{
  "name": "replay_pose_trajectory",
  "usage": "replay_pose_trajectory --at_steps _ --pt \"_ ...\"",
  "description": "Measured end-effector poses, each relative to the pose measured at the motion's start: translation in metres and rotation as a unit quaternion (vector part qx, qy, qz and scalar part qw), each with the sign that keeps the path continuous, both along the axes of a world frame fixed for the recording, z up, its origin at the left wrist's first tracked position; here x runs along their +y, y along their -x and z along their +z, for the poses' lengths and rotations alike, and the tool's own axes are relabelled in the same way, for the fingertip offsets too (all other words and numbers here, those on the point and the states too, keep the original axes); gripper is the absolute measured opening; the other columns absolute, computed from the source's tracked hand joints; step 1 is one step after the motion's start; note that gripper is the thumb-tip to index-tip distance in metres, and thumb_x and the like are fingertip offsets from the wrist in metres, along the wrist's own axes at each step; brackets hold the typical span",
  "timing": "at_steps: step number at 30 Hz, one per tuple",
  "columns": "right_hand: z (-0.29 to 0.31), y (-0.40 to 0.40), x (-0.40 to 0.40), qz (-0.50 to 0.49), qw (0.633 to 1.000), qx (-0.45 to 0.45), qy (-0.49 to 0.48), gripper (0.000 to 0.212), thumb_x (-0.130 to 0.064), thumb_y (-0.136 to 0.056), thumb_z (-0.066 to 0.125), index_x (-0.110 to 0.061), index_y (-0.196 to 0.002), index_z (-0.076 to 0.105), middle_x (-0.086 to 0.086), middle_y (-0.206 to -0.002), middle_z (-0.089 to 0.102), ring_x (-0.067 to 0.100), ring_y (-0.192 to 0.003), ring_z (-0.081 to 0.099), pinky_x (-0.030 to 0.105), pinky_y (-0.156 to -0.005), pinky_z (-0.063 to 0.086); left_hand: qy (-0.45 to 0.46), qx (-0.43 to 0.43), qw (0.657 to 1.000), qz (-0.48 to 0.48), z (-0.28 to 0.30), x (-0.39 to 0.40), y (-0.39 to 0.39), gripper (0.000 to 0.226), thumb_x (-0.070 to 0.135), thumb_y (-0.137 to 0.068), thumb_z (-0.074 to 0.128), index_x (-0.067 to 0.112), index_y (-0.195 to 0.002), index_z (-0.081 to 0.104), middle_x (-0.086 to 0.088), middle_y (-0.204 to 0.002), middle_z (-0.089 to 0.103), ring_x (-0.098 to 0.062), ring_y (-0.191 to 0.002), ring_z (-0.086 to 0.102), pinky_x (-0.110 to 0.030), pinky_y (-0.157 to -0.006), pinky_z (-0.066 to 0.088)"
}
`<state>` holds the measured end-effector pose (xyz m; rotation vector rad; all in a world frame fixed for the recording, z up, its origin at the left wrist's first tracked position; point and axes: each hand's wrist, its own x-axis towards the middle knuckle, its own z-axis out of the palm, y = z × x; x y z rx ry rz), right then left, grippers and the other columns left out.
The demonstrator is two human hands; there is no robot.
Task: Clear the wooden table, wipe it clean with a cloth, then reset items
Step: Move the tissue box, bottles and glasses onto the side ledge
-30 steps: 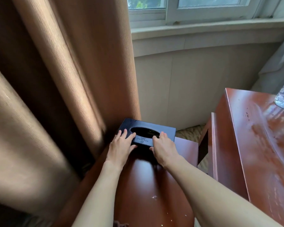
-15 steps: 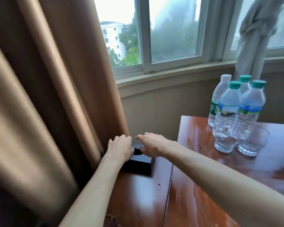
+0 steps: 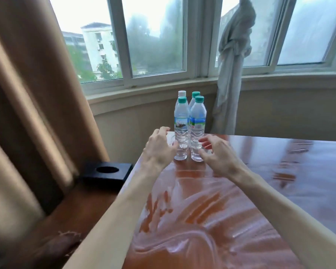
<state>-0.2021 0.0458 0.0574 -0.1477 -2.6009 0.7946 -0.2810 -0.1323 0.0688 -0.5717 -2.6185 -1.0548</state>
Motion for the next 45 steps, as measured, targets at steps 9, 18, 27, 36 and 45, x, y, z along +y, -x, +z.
replay_pose_trajectory --at_steps 9,18,27,36,45 --pt "-0.037 0.072 0.043 -0.022 0.993 -0.113 0.019 0.089 -0.07 -0.066 0.058 -0.03 -0.143 0.041 0.002 -0.129 0.053 0.023 -0.125 0.052 0.049 -0.101 0.05 0.073 -0.062 0.995 0.021 -0.071 0.071 0.071 0.103 0.055 -0.077 0.073 0.014 -0.156 0.021 -0.009 -0.148 0.036 -0.028 -0.139 0.038 -0.045 -0.109 0.038" --pt "-0.041 0.088 0.017 -0.008 0.998 -0.066 0.01 0.085 -0.069 -0.066 0.067 -0.033 -0.139 0.044 0.0 -0.121 0.056 0.025 -0.114 0.06 0.046 -0.092 0.054 0.041 -0.036 0.999 0.0 -0.06 0.038 0.073 0.079 0.042 -0.076 0.078 0.02 -0.142 0.042 -0.003 -0.129 0.049 -0.026 -0.117 0.059 -0.039 -0.095 0.05" --pt "-0.017 0.13 -0.151 0.158 0.979 -0.125 -0.043 0.08 -0.058 -0.062 0.071 -0.022 -0.129 0.05 0.001 -0.114 0.056 0.019 -0.102 0.056 0.033 -0.087 0.048 0.209 -0.045 0.975 0.061 -0.025 -0.168 0.073 0.08 0.06 -0.059 0.081 0.034 -0.128 0.051 0.008 -0.113 0.054 -0.015 -0.107 0.059 -0.036 -0.089 0.053" --pt "-0.128 0.23 -0.333 0.19 0.941 -0.241 -0.141 0.06 -0.05 -0.081 0.065 -0.014 -0.123 0.042 0.008 -0.122 0.062 0.034 -0.116 0.061 0.038 -0.087 0.048 0.225 -0.149 0.952 0.141 -0.15 -0.31 0.14 0.058 0.036 -0.07 0.073 0.02 -0.119 0.046 -0.002 -0.117 0.052 -0.029 -0.115 0.055 -0.041 -0.086 0.053" --pt "-0.239 0.29 -0.387 0.157 0.925 -0.286 -0.193 0.063 -0.043 -0.089 0.065 -0.008 -0.133 0.037 0.014 -0.132 0.046 0.035 -0.121 0.055 0.035 -0.078 0.043 0.167 -0.134 0.97 0.119 -0.272 -0.356 0.216 0.065 0.044 -0.083 0.07 0.023 -0.14 0.045 -0.001 -0.131 0.047 -0.027 -0.119 0.047 -0.04 -0.081 0.046"
